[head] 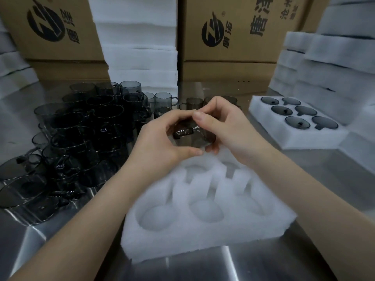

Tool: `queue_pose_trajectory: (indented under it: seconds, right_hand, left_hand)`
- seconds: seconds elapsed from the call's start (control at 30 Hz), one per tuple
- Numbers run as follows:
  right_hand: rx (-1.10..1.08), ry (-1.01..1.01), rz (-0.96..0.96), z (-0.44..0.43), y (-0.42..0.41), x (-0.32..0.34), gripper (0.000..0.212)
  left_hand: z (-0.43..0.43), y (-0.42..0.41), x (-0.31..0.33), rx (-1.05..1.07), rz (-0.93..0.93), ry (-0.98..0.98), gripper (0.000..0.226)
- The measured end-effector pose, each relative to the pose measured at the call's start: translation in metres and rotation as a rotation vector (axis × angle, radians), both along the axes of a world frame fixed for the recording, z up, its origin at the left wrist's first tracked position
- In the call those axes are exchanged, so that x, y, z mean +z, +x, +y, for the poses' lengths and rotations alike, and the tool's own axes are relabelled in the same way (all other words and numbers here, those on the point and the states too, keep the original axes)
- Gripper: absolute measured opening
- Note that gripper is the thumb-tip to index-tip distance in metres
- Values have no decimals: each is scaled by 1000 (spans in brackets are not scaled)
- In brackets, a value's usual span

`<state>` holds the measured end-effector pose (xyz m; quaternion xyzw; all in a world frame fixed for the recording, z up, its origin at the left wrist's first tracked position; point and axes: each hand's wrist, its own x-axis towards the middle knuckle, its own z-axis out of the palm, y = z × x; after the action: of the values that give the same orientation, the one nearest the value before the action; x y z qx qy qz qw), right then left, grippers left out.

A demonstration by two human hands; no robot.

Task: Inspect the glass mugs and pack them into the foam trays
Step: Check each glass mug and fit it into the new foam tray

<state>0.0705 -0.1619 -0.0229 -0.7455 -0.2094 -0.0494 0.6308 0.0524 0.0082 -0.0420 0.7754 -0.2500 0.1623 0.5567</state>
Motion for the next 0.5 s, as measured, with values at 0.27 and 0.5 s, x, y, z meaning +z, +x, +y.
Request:
queue_pose_trajectory:
  seconds: [0.27, 0.5]
  right_hand:
    - [-2, 184, 119, 0, 3, 2, 24]
    - [381, 303, 280, -9, 6, 2, 48]
  left_hand:
    - [-2, 0, 1, -28, 5, -110, 68]
    - [2, 2, 1, 14, 87, -285, 63]
